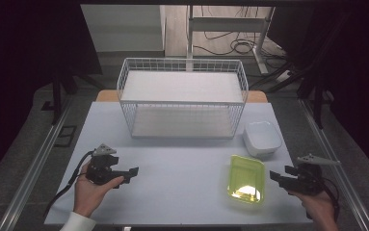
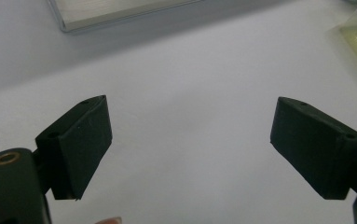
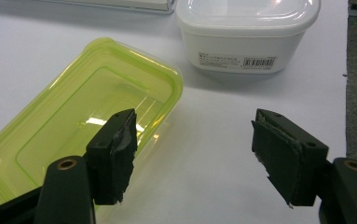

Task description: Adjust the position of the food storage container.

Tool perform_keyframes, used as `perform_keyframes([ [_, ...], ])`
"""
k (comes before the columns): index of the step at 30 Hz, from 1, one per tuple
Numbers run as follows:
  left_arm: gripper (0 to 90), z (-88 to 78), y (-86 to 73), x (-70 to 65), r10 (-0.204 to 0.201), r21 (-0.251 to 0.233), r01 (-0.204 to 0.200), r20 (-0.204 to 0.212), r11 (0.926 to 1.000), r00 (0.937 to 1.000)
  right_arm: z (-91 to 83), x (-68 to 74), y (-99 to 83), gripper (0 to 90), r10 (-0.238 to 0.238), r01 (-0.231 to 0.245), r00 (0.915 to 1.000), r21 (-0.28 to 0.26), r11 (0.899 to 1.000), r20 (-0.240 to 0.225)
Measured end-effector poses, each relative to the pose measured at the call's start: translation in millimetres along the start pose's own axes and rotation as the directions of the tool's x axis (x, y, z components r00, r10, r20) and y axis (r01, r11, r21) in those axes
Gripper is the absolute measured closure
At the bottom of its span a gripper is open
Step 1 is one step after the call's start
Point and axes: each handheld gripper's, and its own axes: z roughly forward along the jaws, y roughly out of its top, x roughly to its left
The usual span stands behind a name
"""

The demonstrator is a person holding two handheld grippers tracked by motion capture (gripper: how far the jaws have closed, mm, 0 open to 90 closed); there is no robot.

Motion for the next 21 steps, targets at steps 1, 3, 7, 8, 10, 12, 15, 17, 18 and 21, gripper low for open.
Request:
perform_keyframes([
  [1,12.0,0.0,0.0,0.0,0.0,0.0,0.0,0.0,1.0,1.0,0.0,0.0,0.0,30.8,0.0,0.0,1.0,0.0,1.0,0.0],
  [3,12.0,0.2,-0.2,0.0,0.0,0.001,0.0,-0.001,1.0,1.0,1.1,-0.4,-0.1,30.8,-0.003,0.003,1.0,0.003,1.0,0.0],
  [7,12.0,0.4,-1.5,0.5,-0.003,0.008,0.003,0.0,1.0,1.0,3.6,-0.8,0.3,30.9,-0.017,0.017,0.9998,0.022,1.0,-0.008],
  [8,12.0,0.3,-1.8,0.6,-0.005,0.009,0.005,0.0,0.9999,1.0,4.1,-0.7,0.7,30.9,-0.016,0.016,0.9998,0.027,0.999,-0.01],
  [10,12.1,-0.1,-2.5,1.2,-0.007,0.011,0.007,0.0,0.9999,1.0,4.8,-0.6,1.8,30.9,-0.019,0.019,0.9998,0.031,0.999,-0.012],
  [12,12.2,-1.0,-2.9,2.9,-0.015,0.01,0.015,-0.002,0.9998,0.9999,5.1,-0.5,2.9,31.7,-0.025,0.026,0.9995,0.04,0.999,-0.017],
  [15,12.3,-0.8,-3.3,4.0,-0.017,0.01,0.017,-0.002,0.9998,0.9998,5.1,-1.3,1.5,32.4,-0.028,0.03,0.9993,0.051,0.998,-0.025],
  [17,12.3,0.1,-3.8,4.1,-0.012,0.016,0.012,-0.007,0.9998,0.9999,5.1,-2.4,0.0,33.8,-0.024,0.026,0.9994,0.069,0.997,-0.026],
  [18,12.2,0.3,-4.0,3.8,-0.011,0.017,0.011,-0.008,0.9998,0.9999,5.1,-3.7,-1.2,35.9,-0.018,0.02,0.9995,0.087,0.996,-0.026],
  [21,12.2,-1.3,-4.6,2.9,-0.013,0.014,0.013,-0.005,0.9998,0.9999,4.2,-4.7,-1.3,39.1,-0.023,0.026,0.9994,0.101,0.995,-0.024],
])
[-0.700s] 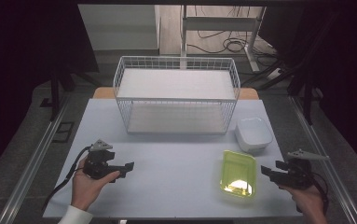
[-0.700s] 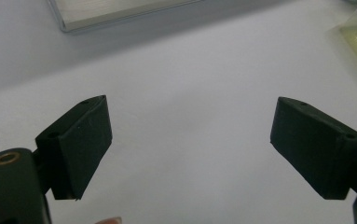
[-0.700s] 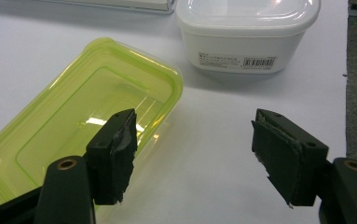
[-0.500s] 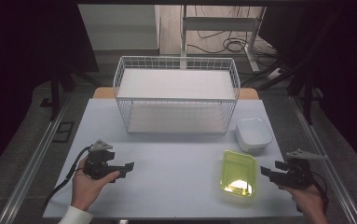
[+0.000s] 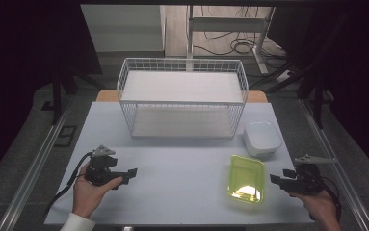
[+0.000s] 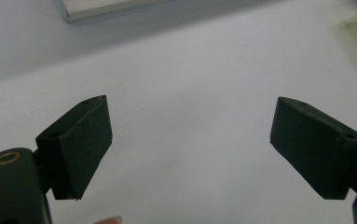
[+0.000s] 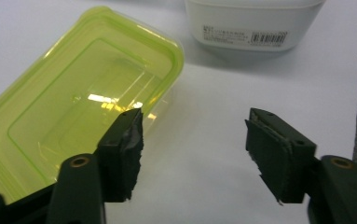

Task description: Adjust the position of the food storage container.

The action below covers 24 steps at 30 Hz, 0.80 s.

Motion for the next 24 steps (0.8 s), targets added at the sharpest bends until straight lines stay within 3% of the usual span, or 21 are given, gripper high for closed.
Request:
perform_keyframes([
  [3,12.2,-1.8,0.8,0.5,-0.012,-0.006,0.012,0.009,0.9999,0.9999,-2.3,0.4,0.0,41.5,-0.003,0.003,0.9999,0.016,1.0,0.011],
  [6,12.2,-0.5,1.7,0.1,-0.025,-0.004,0.026,0.032,0.9997,0.9992,-4.0,4.7,-3.3,41.9,-0.044,0.042,0.9987,0.056,0.998,0.027],
  [9,12.2,-0.8,-0.2,-1.4,-0.019,0.001,0.019,0.026,0.9998,0.9995,-5.7,5.8,-4.9,41.7,-0.057,0.056,0.9981,0.075,0.996,0.024],
  [11,12.2,-2.3,-2.1,-2.2,-0.007,0.003,0.007,0.016,1.0,0.9999,-3.7,4.2,-3.2,41.0,-0.047,0.042,0.9975,0.081,0.996,0.053],
  [17,12.2,-5.6,-5.1,-3.1,0.006,0.004,-0.006,0.003,1.0,1.0,5.4,5.2,2.6,50.2,-0.05,0.049,0.9987,0.135,0.99,0.009],
  [20,12.2,-5.0,-5.1,-3.4,0.004,0.003,-0.004,0.005,1.0,1.0,10.8,8.6,3.6,64.1,-0.068,0.07,0.9976,0.177,0.982,-0.014],
  [21,12.2,-4.8,-6.2,-4.2,0.011,0.008,-0.011,0.003,0.9999,0.9999,13.9,10.1,3.1,73.0,-0.08,0.083,0.9965,0.204,0.975,-0.023],
  [24,12.2,-4.0,-7.9,-6.5,0.021,0.017,-0.021,0.007,0.9996,0.9998,20.1,12.8,1.8,84.0,-0.102,0.105,0.9945,0.236,0.966,-0.022],
])
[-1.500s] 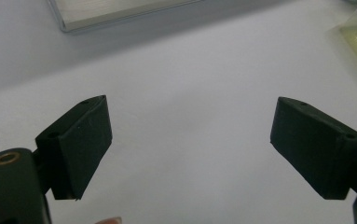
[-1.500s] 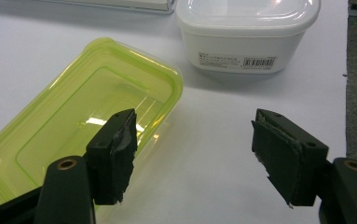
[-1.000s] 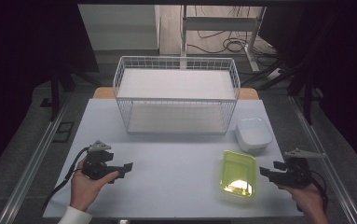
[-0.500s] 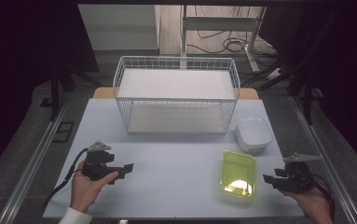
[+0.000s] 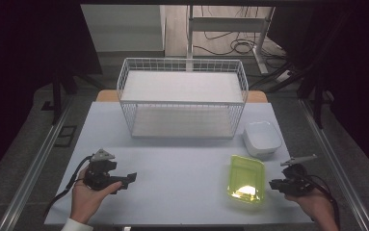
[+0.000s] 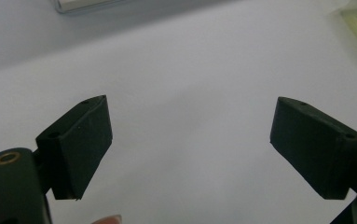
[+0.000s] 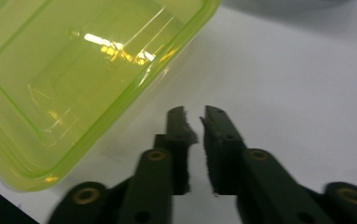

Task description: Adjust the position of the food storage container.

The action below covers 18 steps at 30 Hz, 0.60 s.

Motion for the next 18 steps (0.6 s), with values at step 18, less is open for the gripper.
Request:
perform_keyframes([
  [18,12.0,-0.1,-2.2,-2.7,0.003,0.007,-0.003,-0.007,1.0,1.0,20.3,33.0,17.5,89.1,-0.117,0.119,0.9928,0.067,0.991,-0.024],
])
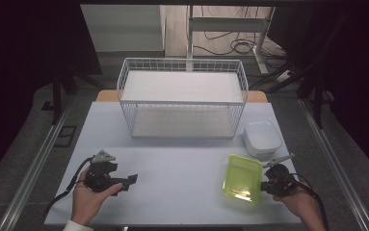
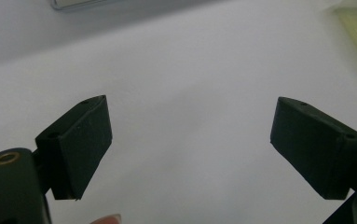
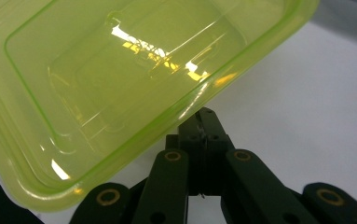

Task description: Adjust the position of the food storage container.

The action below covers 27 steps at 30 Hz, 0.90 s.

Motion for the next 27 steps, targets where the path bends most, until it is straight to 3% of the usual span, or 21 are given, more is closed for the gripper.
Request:
perform_keyframes([
  [4,12.0,0.7,-0.3,0.7,0.012,0.009,-0.012,-0.016,0.9999,0.9998,3.1,6.6,6.3,89.1,-0.014,0.014,0.9999,0.002,1.0,-0.007],
  [17,12.0,5.3,2.8,2.0,0.0,0.009,0.0,-0.015,1.0,0.9999,13.9,31.1,29.8,89.1,-0.045,0.045,0.999,-0.012,0.999,0.002],
  [27,11.9,5.0,1.5,1.9,0.011,0.015,-0.011,-0.029,0.9998,0.9995,28.8,50.0,56.4,89.1,-0.073,0.073,0.9973,-0.008,0.997,-0.008],
])
